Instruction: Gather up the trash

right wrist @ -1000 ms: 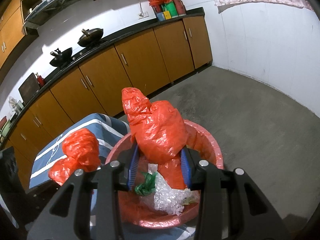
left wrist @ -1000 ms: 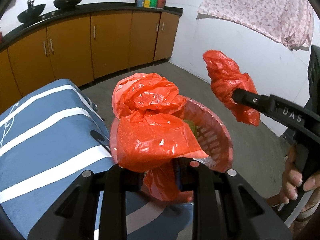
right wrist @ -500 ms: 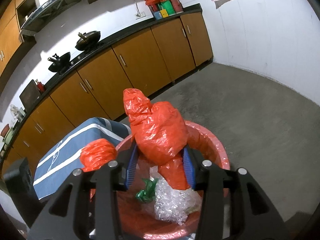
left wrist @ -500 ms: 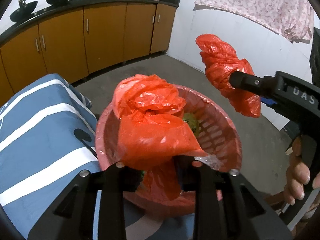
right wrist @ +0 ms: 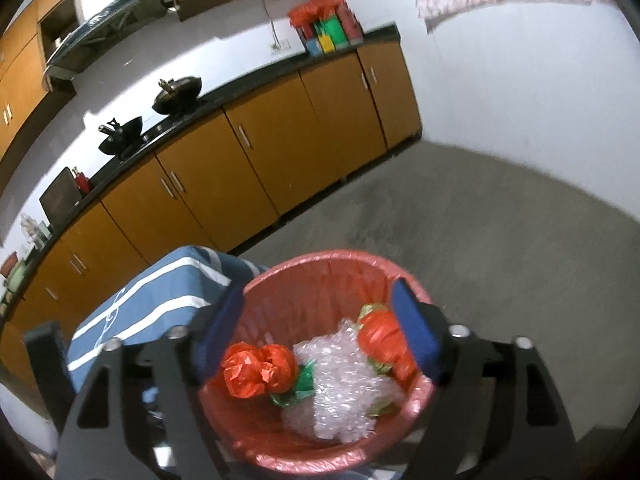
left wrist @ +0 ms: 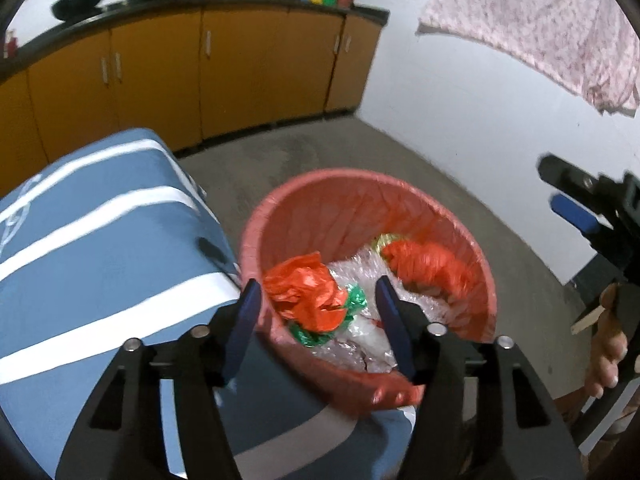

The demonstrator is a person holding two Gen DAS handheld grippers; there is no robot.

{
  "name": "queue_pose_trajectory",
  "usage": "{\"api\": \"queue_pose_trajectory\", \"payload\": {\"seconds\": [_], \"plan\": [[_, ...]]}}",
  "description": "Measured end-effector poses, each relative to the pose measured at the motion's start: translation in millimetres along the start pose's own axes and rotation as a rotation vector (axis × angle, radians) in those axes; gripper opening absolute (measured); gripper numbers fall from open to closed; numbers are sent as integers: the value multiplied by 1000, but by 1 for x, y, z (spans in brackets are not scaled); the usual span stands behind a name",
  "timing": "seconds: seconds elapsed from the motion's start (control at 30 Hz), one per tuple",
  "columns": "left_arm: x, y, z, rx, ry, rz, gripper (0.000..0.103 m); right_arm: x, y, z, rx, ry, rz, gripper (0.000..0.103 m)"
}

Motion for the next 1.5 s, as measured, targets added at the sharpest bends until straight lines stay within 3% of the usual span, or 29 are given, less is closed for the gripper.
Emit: {"api": "queue_pose_trajectory", "payload": {"seconds": [0.07, 0.13, 0.23, 0.4, 0.57, 0.67, 1.0, 1.5], "plan": [[-1, -24, 7, 20, -7, -53, 74, 0, -25, 11, -23, -38, -55, 94], [-5, -58, 16, 58, -13, -125, 88, -4, -47, 20, -55, -83, -108, 97], [-12, -103, 27, 140, -15, -206, 97, -12, -81, 38, -130, -165, -179, 99], [-36, -171, 50, 260, -60, -317, 101, -35, -126, 71, -197, -256, -237, 99], [-70, -220, 65, 377, -82, -392, 101, -63, -155, 99, -173, -284, -243, 99], [-90, -236, 69, 449, -76, -412, 101, -80, -165, 109, -150, -285, -223, 99], [-130, -269, 77, 569, -81, -481, 101, -127, -187, 130, -114, -299, -203, 99], [-158, -281, 81, 588, -89, -487, 101, -147, -200, 142, -94, -309, -217, 99]]}}
Point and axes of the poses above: each gripper's, at about its wrist camera, not at the fingertips, and y roughly the way its jaws point, z to its left, x to its top, the point moved 3 cm from there along y, roughly the way its jaws point, and after that the axes turned 5 degrees about x, right-handed, at the moved point
